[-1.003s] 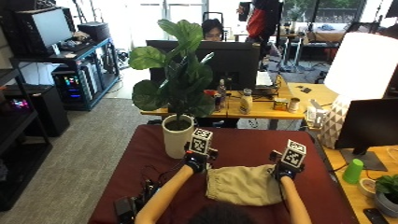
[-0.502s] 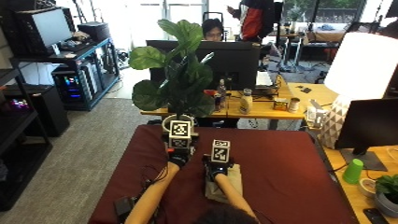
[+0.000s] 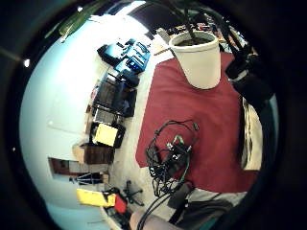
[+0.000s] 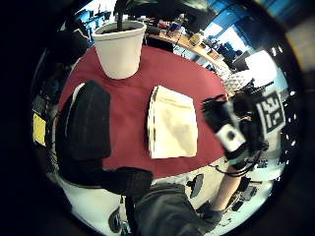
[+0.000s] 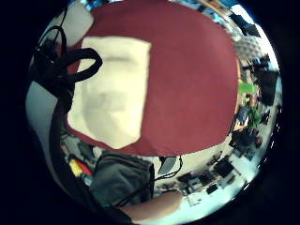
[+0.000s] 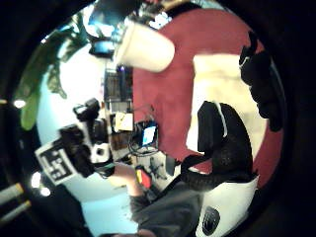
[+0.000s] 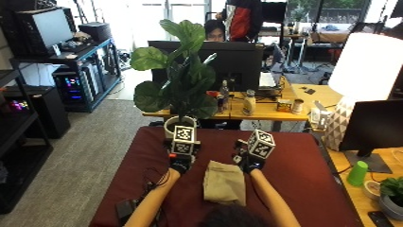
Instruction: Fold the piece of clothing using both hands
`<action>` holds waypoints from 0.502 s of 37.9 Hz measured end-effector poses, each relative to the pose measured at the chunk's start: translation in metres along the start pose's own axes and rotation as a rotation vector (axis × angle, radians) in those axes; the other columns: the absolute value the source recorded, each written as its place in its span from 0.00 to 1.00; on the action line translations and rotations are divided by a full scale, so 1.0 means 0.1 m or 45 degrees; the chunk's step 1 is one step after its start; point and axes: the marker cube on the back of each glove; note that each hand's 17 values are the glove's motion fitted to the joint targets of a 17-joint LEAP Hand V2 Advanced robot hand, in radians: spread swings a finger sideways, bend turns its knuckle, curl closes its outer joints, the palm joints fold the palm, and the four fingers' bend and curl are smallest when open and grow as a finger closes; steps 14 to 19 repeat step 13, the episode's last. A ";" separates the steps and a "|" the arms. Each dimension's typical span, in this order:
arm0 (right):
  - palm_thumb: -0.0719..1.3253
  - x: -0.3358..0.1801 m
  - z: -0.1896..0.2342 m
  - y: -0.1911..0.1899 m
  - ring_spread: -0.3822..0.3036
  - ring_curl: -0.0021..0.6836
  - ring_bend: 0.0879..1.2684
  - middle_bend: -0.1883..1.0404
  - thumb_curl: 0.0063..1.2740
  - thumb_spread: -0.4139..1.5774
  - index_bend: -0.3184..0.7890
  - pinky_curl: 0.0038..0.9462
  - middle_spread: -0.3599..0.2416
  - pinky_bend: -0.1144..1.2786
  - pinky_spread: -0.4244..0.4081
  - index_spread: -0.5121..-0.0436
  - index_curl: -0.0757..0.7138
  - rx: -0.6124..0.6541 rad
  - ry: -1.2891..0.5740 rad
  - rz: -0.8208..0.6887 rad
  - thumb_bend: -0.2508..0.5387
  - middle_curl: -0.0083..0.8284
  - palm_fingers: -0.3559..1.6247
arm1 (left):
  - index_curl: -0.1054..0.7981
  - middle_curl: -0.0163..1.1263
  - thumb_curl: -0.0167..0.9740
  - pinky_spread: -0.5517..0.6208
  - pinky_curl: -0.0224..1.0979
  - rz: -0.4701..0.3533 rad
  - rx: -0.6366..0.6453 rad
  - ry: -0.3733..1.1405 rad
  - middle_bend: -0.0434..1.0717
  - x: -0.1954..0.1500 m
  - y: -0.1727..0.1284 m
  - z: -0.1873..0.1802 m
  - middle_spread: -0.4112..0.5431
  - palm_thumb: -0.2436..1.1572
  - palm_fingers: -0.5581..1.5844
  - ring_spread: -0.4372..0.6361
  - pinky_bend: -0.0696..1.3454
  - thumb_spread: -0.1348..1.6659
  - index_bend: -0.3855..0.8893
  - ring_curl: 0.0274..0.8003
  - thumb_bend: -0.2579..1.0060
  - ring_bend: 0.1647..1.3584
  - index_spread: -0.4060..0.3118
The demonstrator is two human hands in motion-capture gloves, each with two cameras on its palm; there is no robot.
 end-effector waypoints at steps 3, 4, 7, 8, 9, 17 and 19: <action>0.55 0.30 -0.22 0.01 0.27 0.68 0.49 0.38 0.43 0.74 0.35 0.46 0.38 0.59 0.17 0.62 0.42 0.074 0.005 0.051 0.31 0.60 0.74 | 0.51 0.28 0.26 0.29 0.37 0.017 -0.030 0.003 0.15 0.09 0.04 -0.01 0.29 0.41 0.65 0.25 0.36 0.85 0.42 0.46 0.20 0.27 0.32; 0.55 0.39 -0.27 0.01 0.27 0.68 0.48 0.38 0.43 0.76 0.35 0.46 0.38 0.59 0.18 0.62 0.41 0.089 0.004 0.067 0.31 0.60 0.75 | 0.51 0.28 0.26 0.29 0.37 0.022 -0.036 0.000 0.15 0.11 0.05 -0.01 0.30 0.41 0.65 0.25 0.36 0.85 0.42 0.46 0.20 0.27 0.32; 0.58 0.60 -0.36 0.02 0.27 0.67 0.47 0.39 0.42 0.78 0.37 0.45 0.38 0.57 0.19 0.63 0.41 0.115 -0.006 0.115 0.33 0.60 0.76 | 0.51 0.27 0.26 0.29 0.37 0.039 -0.052 -0.010 0.15 0.20 0.06 0.02 0.30 0.40 0.65 0.25 0.37 0.85 0.41 0.46 0.20 0.27 0.32; 0.58 0.66 -0.37 0.01 0.27 0.67 0.47 0.39 0.42 0.79 0.37 0.44 0.38 0.56 0.19 0.63 0.41 0.120 -0.008 0.131 0.33 0.60 0.76 | 0.51 0.27 0.26 0.29 0.37 0.046 -0.061 -0.012 0.15 0.23 0.05 0.04 0.30 0.40 0.65 0.25 0.37 0.85 0.41 0.46 0.20 0.27 0.32; 0.59 0.71 -0.37 -0.01 0.27 0.66 0.47 0.39 0.41 0.79 0.37 0.44 0.38 0.56 0.19 0.63 0.41 0.124 -0.009 0.144 0.33 0.60 0.76 | 0.51 0.27 0.26 0.29 0.37 0.054 -0.071 -0.014 0.15 0.26 0.04 0.06 0.30 0.40 0.64 0.25 0.37 0.85 0.41 0.46 0.20 0.27 0.32; 0.60 0.84 -0.33 -0.05 0.28 0.66 0.46 0.40 0.40 0.81 0.38 0.43 0.39 0.54 0.21 0.63 0.41 0.112 0.000 0.175 0.33 0.60 0.76 | 0.51 0.27 0.26 0.29 0.37 0.076 -0.102 -0.021 0.15 0.37 -0.04 0.19 0.30 0.40 0.64 0.25 0.37 0.85 0.41 0.46 0.20 0.27 0.32; 0.60 0.84 -0.33 -0.05 0.28 0.66 0.46 0.40 0.40 0.81 0.38 0.43 0.39 0.54 0.21 0.63 0.41 0.112 0.000 0.175 0.33 0.60 0.76 | 0.51 0.27 0.26 0.29 0.37 0.076 -0.102 -0.021 0.15 0.37 -0.04 0.19 0.30 0.40 0.64 0.25 0.37 0.85 0.41 0.46 0.20 0.27 0.32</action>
